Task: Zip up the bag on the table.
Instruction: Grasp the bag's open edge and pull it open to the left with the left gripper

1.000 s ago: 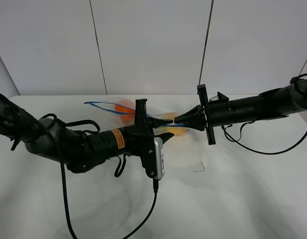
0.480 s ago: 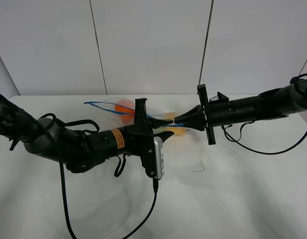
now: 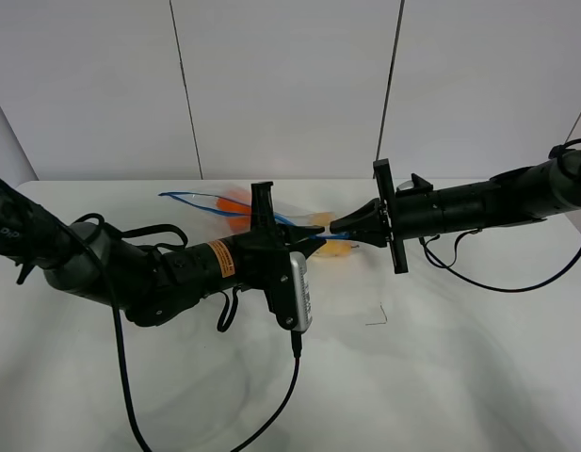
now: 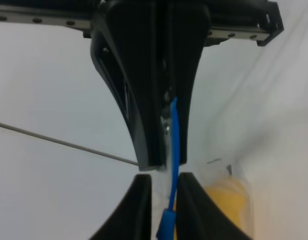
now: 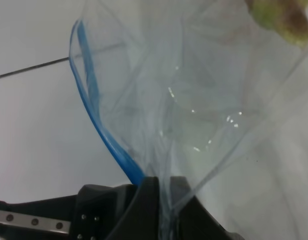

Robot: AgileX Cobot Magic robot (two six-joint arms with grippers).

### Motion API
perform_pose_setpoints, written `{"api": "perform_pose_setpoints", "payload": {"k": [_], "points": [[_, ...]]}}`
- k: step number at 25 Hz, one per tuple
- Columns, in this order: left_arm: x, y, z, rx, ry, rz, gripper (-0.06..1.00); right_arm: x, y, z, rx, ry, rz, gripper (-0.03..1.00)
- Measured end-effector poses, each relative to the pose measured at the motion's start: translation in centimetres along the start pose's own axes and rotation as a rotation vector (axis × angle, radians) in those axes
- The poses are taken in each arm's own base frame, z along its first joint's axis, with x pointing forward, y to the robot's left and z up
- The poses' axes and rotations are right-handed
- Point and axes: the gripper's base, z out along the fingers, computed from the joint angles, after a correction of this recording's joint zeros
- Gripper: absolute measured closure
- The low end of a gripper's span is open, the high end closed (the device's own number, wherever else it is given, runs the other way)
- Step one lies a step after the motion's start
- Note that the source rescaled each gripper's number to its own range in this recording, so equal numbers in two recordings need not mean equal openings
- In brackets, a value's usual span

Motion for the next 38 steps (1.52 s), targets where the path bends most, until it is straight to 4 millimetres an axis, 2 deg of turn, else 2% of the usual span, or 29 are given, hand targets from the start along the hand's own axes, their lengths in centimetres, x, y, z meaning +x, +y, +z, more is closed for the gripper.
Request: {"api": "perform_pose_setpoints", "payload": {"k": [5,8,20,28,38], "points": [[0.0,0.0,0.0,0.000,0.000,0.000,0.83,0.0,0.0,0.0,0.000,0.000,0.000,0.97],[0.0,0.0,0.0,0.002,0.001,0.000,0.94,0.0,0.0,0.0,-0.001,-0.001,0.000,0.97],[0.7,-0.2,-0.5,0.000,0.029,0.014,0.94,0.0,0.0,0.0,-0.002,-0.001,0.001,0.97],[4.0,1.1,-1.5,-0.052,0.125,0.001,0.94,-0.2,0.1,0.0,-0.015,-0.021,0.011,0.97],[8.9,3.0,-3.7,-0.113,0.264,-0.006,0.94,-0.2,0.2,0.0,-0.019,-0.024,0.015,0.97]]}}
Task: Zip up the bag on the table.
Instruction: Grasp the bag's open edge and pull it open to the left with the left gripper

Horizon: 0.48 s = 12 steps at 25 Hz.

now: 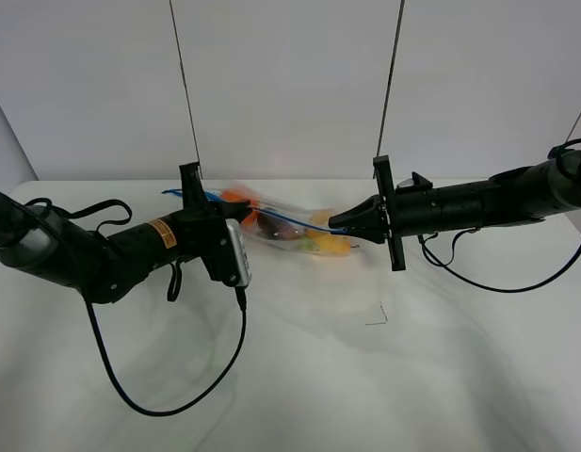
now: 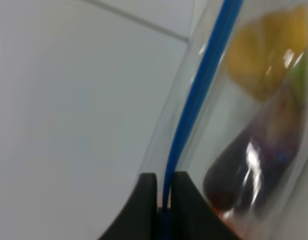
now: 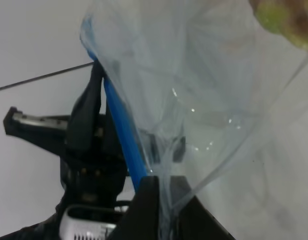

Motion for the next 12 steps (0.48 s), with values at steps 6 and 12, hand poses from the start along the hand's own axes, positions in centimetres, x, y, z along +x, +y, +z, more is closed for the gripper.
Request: {"api": "perform_pose_setpoints", "payload": {"k": [6,12], "points": [[2.5,1.0,-0.6,-0.041,0.085,-0.037,0.94,0.0,0.0,0.0,-0.001,-0.001,0.001,0.97],[4.6,1.7,-1.2,-0.066,0.143,-0.042,0.94,0.0,0.0,0.0,-0.005,-0.004,0.003,0.97]]}}
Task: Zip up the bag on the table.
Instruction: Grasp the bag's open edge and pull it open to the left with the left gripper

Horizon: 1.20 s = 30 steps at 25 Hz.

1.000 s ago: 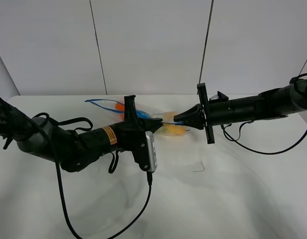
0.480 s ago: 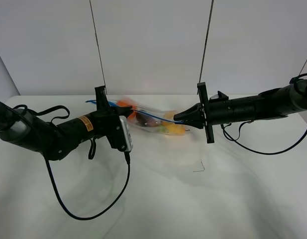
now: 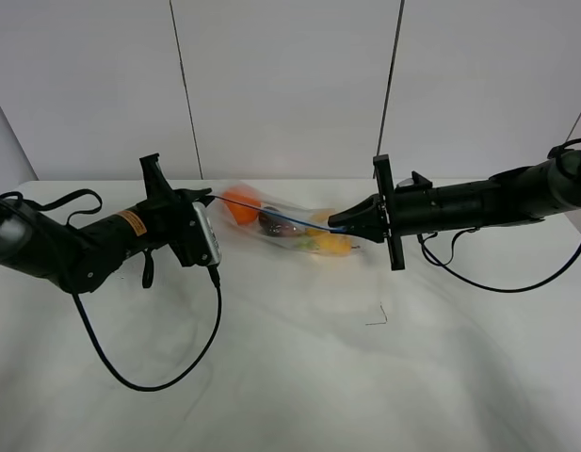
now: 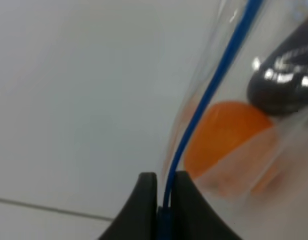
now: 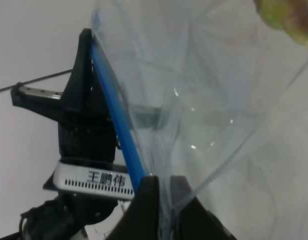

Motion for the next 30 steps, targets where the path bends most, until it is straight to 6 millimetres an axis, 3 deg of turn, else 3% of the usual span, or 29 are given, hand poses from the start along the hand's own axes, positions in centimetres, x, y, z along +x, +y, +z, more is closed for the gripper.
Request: {"api": "perform_pose_setpoints", "payload": {"k": [10,30], "points": [[3.3,1.3,-0.7,-0.039,0.090,-0.020,0.94,0.0,0.0,0.0,-0.002,0.001,0.000,0.97],[4.4,1.2,-1.0,-0.007,0.155,-0.046,0.94,0.1,0.0,0.0,0.005,0.008,-0.003,0.97]]}}
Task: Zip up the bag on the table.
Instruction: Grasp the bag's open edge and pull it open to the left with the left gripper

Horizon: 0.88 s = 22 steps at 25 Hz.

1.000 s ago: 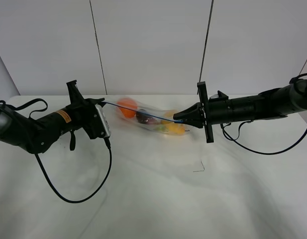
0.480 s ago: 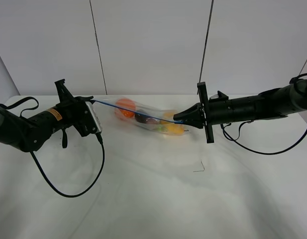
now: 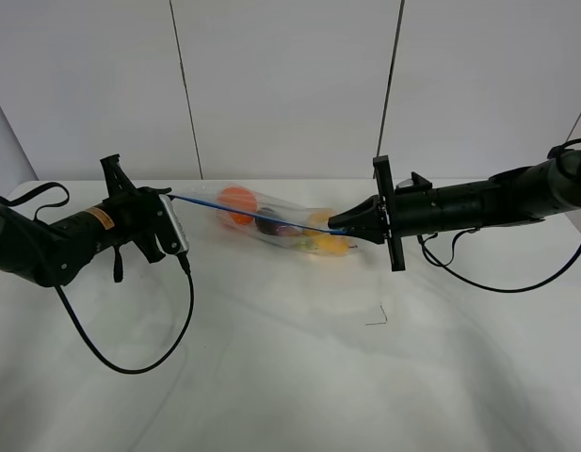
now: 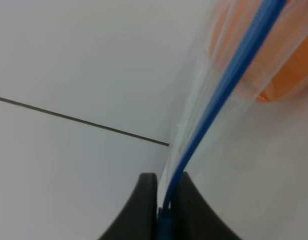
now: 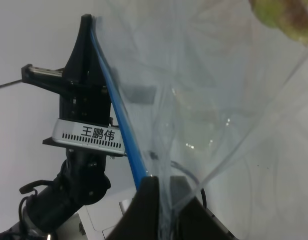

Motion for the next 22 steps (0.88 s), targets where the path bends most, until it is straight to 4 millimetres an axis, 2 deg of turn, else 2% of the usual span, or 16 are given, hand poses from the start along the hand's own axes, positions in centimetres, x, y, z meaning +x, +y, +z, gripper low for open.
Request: {"api": "perform_pose_setpoints", "payload": {"k": [4,6,9,11,14,17,22], "points": [[0.0,0.0,0.0,0.000,0.000,0.000,0.94,0.0,0.0,0.0,0.000,0.000,0.000,0.97],[0.0,0.0,0.0,0.000,0.001,0.000,0.89,0.0,0.0,0.0,0.000,0.000,0.000,0.97],[0.5,0.2,0.0,-0.014,0.032,-0.025,0.69,0.1,-0.1,0.0,0.007,0.009,-0.004,0.97],[0.7,0.2,-0.1,-0.014,0.042,-0.043,0.47,0.1,-0.1,0.0,0.009,0.012,-0.006,0.97],[0.8,0.2,-0.1,-0.013,0.049,-0.091,0.24,0.1,-0.1,0.0,0.009,0.012,-0.004,0.97],[1.1,0.3,-0.1,-0.025,0.073,-0.162,0.18,0.1,-0.1,0.0,0.009,0.012,-0.002,0.97],[1.7,0.6,-0.2,-0.080,0.137,-0.377,0.16,0.1,-0.1,0.0,0.009,0.012,0.002,0.97]]}}
